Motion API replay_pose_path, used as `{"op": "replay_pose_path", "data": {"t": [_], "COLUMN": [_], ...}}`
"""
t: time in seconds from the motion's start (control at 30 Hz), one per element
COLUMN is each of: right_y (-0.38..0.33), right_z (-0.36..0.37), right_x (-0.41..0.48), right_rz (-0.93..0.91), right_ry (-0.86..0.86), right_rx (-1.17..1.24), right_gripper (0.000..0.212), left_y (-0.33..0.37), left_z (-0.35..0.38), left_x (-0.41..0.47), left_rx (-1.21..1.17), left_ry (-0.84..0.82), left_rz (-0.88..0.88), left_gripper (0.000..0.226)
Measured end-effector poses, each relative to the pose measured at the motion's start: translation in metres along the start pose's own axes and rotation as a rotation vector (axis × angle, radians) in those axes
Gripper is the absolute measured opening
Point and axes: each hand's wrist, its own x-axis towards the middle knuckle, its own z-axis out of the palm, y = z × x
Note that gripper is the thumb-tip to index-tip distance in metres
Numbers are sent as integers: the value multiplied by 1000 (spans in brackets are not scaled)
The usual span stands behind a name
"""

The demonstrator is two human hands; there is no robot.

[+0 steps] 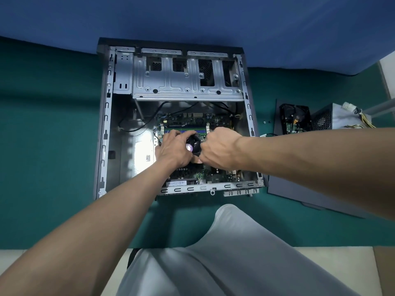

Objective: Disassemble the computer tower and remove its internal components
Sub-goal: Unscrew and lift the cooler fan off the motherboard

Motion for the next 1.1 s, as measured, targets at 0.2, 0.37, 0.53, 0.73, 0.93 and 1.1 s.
{"op": "replay_pose_path", "data": {"t": [0.2,0.37,0.53,0.73,0.93,1.1], "right_y": [4,11,9,7,11,14], "right_z": [-2,4,0,-4,-7,2], "right_x": [4,2,5,0,2,5], "right_rz": [611,1118,859,149,253,1043], "right_ry": [34,-411,-265,-106,24,-122], "right_rx": [890,1862,1349,91,297,1655], "right_gripper": [31,19,12,19,17,13], "left_y": [0,-1,-2,0,0,-1], "left_z": [-1,0,1,0,-2,-3], "left_x": [-2,-1,0,0,-1,-1], "left_rx": [-16,-20,-15,-5,-2,-25], "left_ry": [-18,-19,-20,-19,-24,-33], "left_rz": [6,17,11,1,7,15], "left_gripper": [91,95,96,95,93,91]}}
